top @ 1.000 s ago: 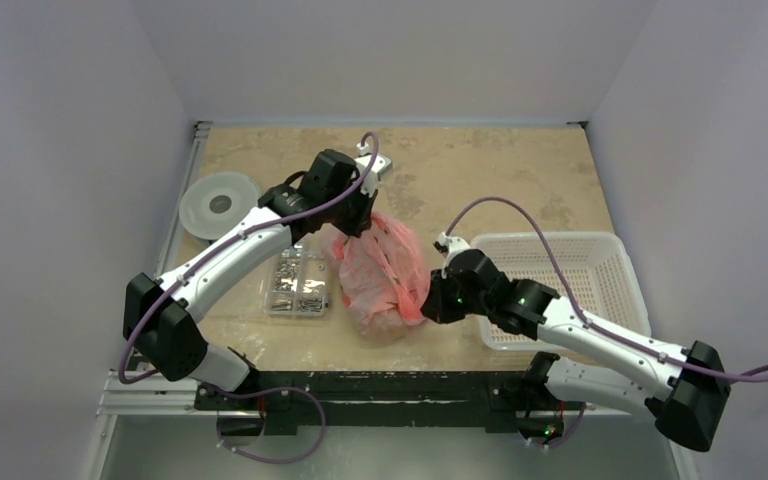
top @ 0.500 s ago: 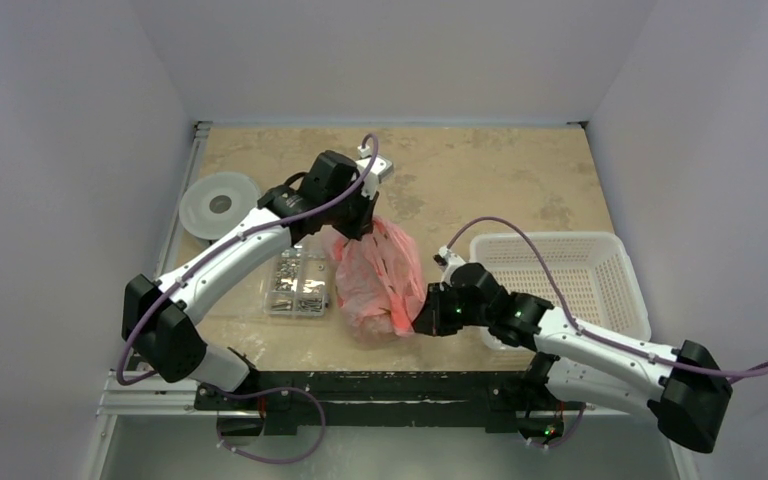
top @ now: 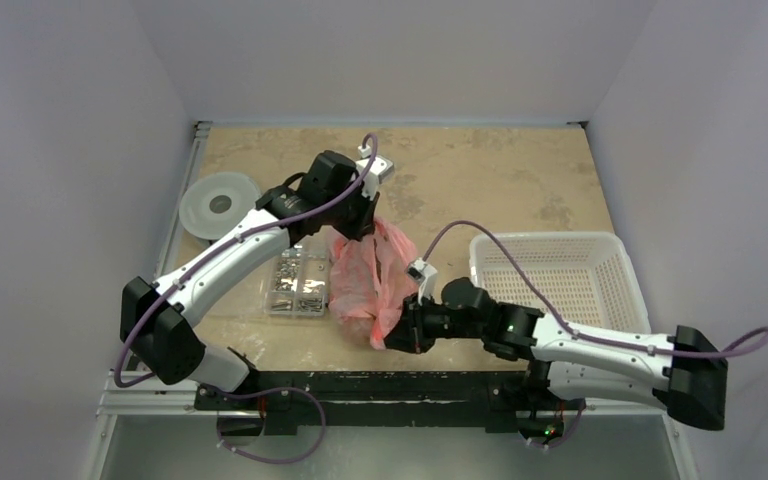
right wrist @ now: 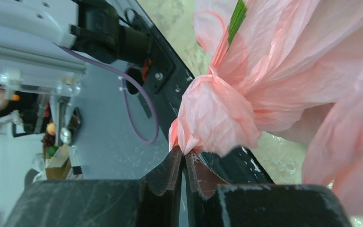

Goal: Take the fake fruits out of the plastic bag

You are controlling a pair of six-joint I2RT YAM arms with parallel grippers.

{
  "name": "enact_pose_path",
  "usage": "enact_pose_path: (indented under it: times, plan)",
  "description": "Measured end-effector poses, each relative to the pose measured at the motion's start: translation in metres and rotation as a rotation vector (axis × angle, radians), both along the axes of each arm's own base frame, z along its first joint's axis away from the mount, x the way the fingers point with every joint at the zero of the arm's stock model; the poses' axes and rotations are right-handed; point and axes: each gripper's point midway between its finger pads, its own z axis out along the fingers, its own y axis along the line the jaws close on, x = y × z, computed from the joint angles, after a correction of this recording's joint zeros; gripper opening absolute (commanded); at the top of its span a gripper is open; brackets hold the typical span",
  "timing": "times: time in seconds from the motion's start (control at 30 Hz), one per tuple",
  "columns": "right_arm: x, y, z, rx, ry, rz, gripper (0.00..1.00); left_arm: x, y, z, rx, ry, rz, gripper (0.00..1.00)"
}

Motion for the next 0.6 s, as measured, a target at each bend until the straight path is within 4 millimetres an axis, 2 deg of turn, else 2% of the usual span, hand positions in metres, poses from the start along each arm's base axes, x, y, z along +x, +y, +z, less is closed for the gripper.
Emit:
enact_pose_path:
  times: [0.13,0.2,0.23,0.37,0.5,0.57,0.6]
  plan:
    - [-0.011,0.015,-0.026,-0.087,0.005,0.016,0.14,-0.006,0.000,-0.003,0.004,0.028,-0.014,0.00]
    - [-0.011,0.018,-0.031,-0.110,0.000,0.011,0.20,-0.009,0.001,-0.005,0.008,0.037,-0.017,0.00]
    - [-0.010,0.019,-0.031,-0.112,-0.005,0.009,0.24,-0.009,0.001,-0.005,0.008,0.038,-0.018,0.07]
    - [-0.009,0.021,-0.026,-0.115,-0.024,0.005,0.38,-0.007,0.000,-0.001,-0.001,0.016,-0.025,0.49]
    - [-0.008,0.018,-0.027,-0.154,-0.033,-0.001,0.42,-0.002,0.002,0.011,-0.027,-0.050,-0.022,0.80]
    - [-0.005,0.019,-0.027,-0.175,-0.040,-0.008,0.46,-0.003,0.007,0.018,-0.035,-0.089,-0.010,0.87]
    - [-0.003,0.021,-0.026,-0.180,-0.046,-0.016,0.48,-0.003,0.009,0.022,-0.037,-0.106,-0.001,0.88]
